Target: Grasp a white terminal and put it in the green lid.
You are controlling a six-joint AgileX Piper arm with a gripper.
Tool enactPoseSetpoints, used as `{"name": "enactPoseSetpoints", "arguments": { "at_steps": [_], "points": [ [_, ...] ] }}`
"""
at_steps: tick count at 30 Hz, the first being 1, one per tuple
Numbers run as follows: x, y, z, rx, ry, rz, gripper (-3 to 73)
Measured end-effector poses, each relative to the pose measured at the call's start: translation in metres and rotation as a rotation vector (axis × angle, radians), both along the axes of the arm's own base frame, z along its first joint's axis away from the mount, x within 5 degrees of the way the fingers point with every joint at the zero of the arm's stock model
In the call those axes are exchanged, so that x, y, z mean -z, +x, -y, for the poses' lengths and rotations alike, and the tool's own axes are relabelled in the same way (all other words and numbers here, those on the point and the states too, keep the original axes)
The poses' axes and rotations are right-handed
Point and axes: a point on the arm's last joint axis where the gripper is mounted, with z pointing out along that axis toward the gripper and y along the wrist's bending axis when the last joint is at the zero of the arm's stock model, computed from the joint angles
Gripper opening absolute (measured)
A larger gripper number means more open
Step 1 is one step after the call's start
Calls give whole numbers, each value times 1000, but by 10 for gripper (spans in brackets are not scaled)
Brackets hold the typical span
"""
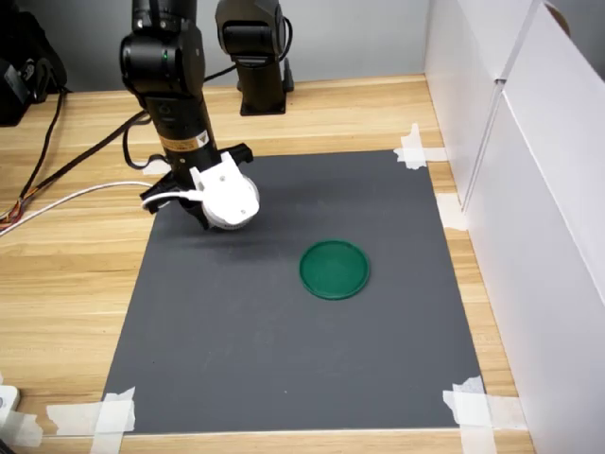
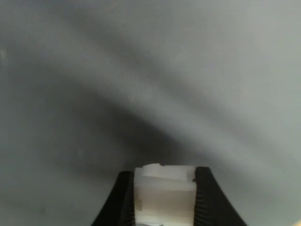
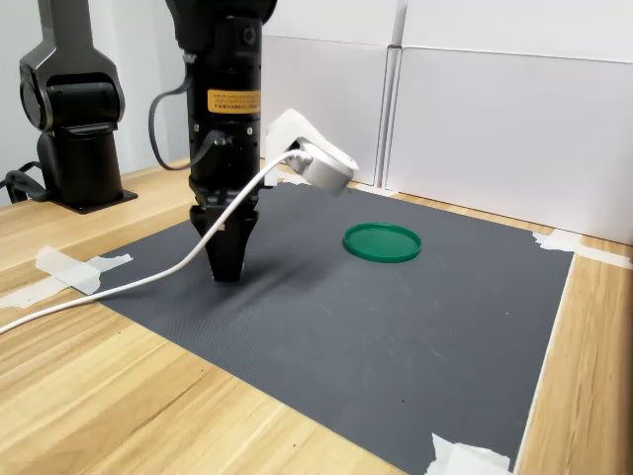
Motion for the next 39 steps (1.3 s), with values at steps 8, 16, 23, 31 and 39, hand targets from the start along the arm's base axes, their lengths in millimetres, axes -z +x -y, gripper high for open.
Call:
{"name": "enactPoseSetpoints", "arguments": {
  "at_steps": [8, 16, 23, 31, 39],
  "points": [
    [-51, 6, -8, -6, 92, 59, 271],
    [-89, 24, -37, -123, 88, 142, 271],
    [-79, 30, -83, -230, 81, 104, 271],
    [-49, 40, -132, -311, 94, 72, 271],
    [-18, 52, -148, -346, 73, 63, 271]
  ]
}}
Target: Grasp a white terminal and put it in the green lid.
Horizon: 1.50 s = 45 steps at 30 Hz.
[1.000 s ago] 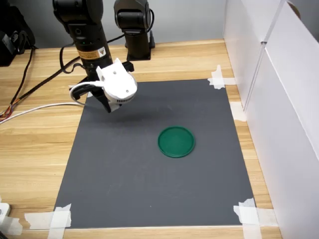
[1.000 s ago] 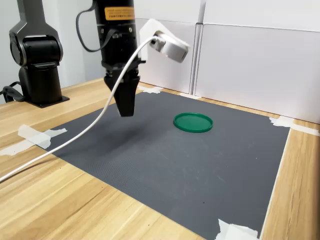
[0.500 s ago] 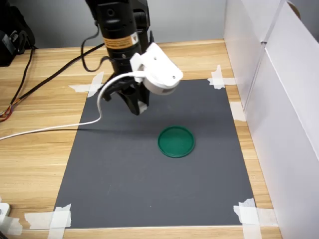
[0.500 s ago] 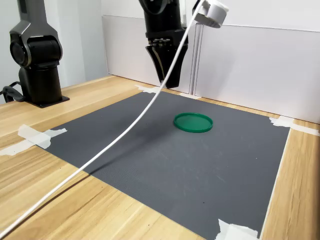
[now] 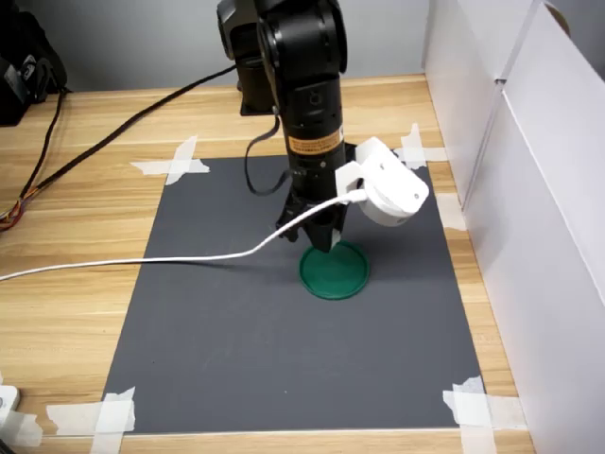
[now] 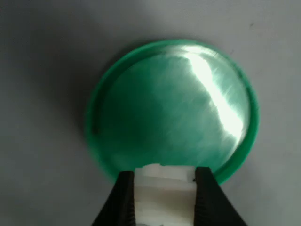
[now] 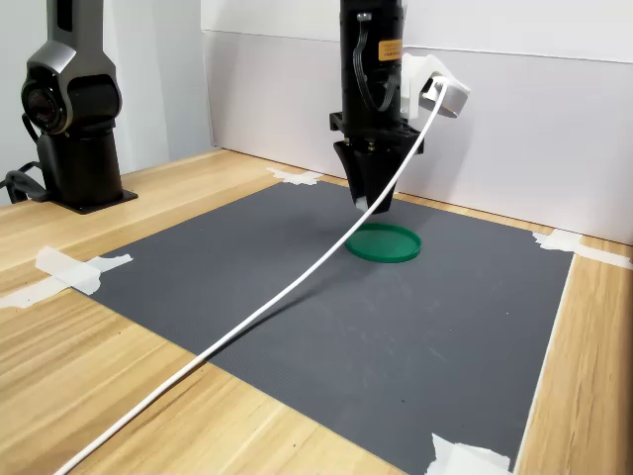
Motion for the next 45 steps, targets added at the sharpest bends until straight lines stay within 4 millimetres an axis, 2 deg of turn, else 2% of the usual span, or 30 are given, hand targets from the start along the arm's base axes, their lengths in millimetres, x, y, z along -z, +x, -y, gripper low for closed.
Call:
{"name": "enactPoseSetpoints", "arguments": {
  "at_steps": [14, 16, 21, 24, 28, 32, 35, 38, 45],
  "points": [
    [10, 5, -1, -31, -20, 7, 288],
    [10, 6, -1, -32, -19, 13, 324],
    [10, 6, -1, -3, -3, 14, 487],
    [9, 6, -2, 6, 1, 16, 558],
    [-4, 5, -1, 11, 24, 73, 590],
    [-43, 0, 0, 34, 82, 220, 589],
    [-72, -8, 4, 68, 141, 323, 562],
    [-99, -17, 12, 129, 216, 398, 478],
    [-147, -38, 46, 270, 312, 570, 96]
  ]
}}
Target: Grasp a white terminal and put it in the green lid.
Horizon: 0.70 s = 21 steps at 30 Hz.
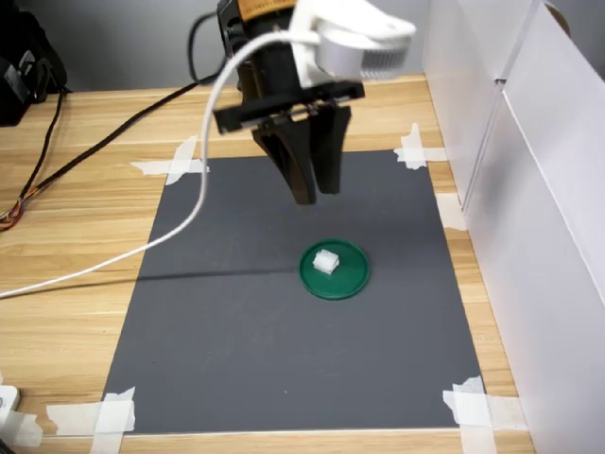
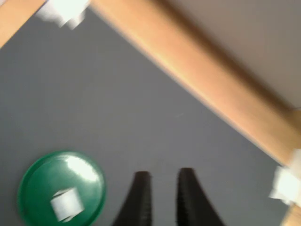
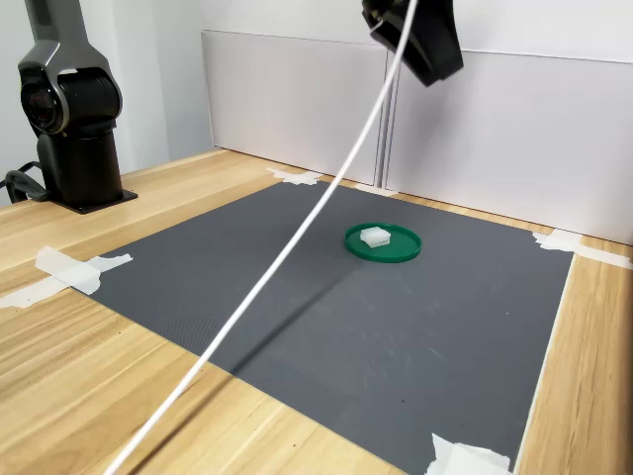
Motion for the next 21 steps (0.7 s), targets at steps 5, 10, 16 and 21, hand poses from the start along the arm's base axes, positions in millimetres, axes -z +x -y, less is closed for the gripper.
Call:
{"name": "enactPoseSetpoints", "arguments": {
  "at_steps": [5, 10, 16, 21],
  "points": [
    [-26, -31, 27, 143, 127, 191, -12],
    [-24, -77, 40, 250, 291, 299, -18],
    [9, -135, 47, 298, 372, 283, -20],
    [31, -178, 59, 355, 381, 338, -20]
  ]
}}
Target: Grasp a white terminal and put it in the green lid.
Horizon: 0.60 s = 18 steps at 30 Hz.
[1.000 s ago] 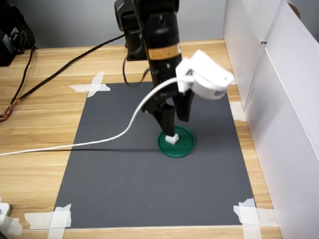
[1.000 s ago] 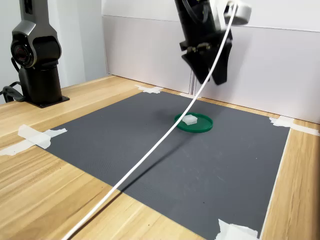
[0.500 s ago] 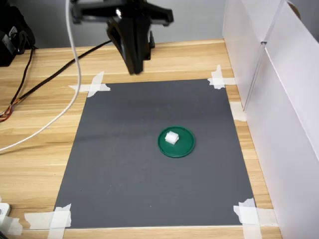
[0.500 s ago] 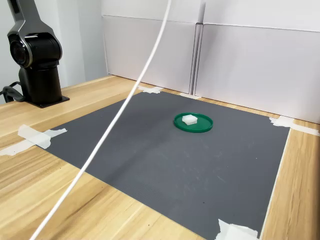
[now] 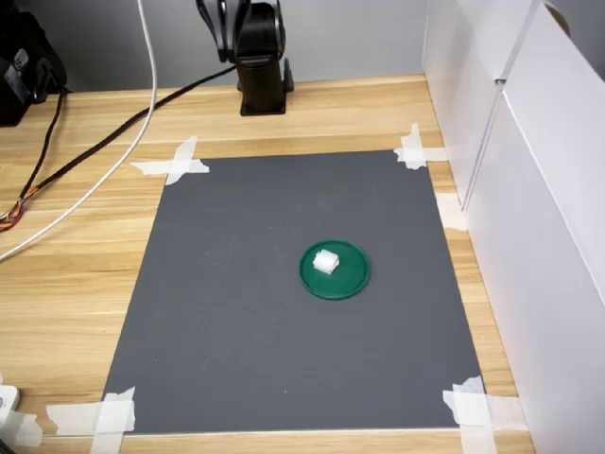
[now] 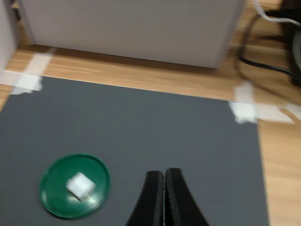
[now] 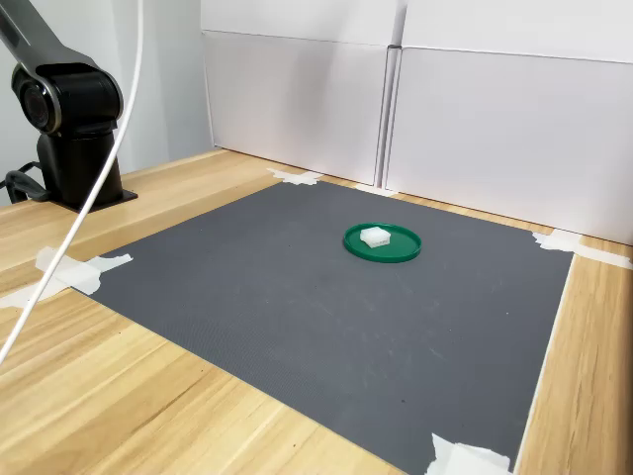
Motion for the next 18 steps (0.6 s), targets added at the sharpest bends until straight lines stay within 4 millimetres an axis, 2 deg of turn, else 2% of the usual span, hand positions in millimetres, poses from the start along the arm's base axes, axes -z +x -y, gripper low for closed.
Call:
{"name": "enactPoseSetpoints", "arguments": {
  "at_steps": [6, 18],
  "points": [
    [28, -39, 11, 105, 8, 40, -20],
    [81, -66, 9, 121, 44, 27, -20]
  ]
}}
